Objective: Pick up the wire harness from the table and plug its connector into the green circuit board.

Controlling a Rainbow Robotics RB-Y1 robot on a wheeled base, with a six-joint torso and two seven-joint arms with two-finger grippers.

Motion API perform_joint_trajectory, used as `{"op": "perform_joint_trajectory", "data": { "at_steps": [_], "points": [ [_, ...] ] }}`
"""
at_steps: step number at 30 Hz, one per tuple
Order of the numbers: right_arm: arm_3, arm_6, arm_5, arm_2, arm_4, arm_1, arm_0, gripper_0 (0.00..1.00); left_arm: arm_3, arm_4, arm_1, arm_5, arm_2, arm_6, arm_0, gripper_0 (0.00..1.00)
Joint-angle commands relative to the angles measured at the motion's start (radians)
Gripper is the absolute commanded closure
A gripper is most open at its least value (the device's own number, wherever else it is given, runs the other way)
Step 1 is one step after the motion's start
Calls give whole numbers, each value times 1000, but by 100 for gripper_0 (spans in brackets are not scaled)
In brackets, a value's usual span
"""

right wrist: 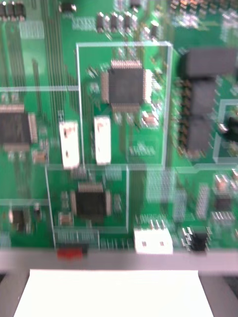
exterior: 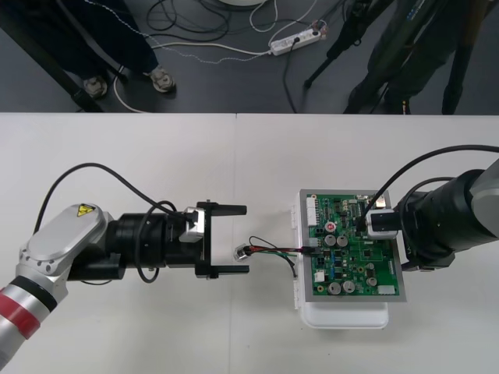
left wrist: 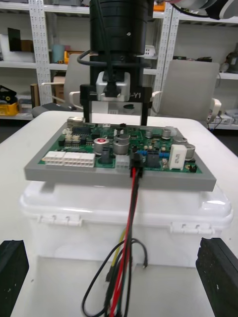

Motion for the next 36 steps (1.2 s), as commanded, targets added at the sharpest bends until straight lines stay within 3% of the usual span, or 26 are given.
{"op": "perform_joint_trajectory", "data": {
  "at_steps": [1, 14, 30, 36],
  "points": [
    [47, 114, 37, -67, -105, -83, -28, 0, -63, -14, 67, 21, 75, 73, 17, 0],
    [181, 409, 11, -238, -352, -86, -28, 0, -258, -135, 173, 13, 202, 313, 10, 0],
    [224, 433, -71, -432, -812, -87, -30, 0, -439, -209, 346, 6, 277, 570, 7, 0],
    [225, 425, -71, -452, -917, -87, -30, 0, -451, -229, 392, -83, 323, 653, -5, 0]
  ]
}}
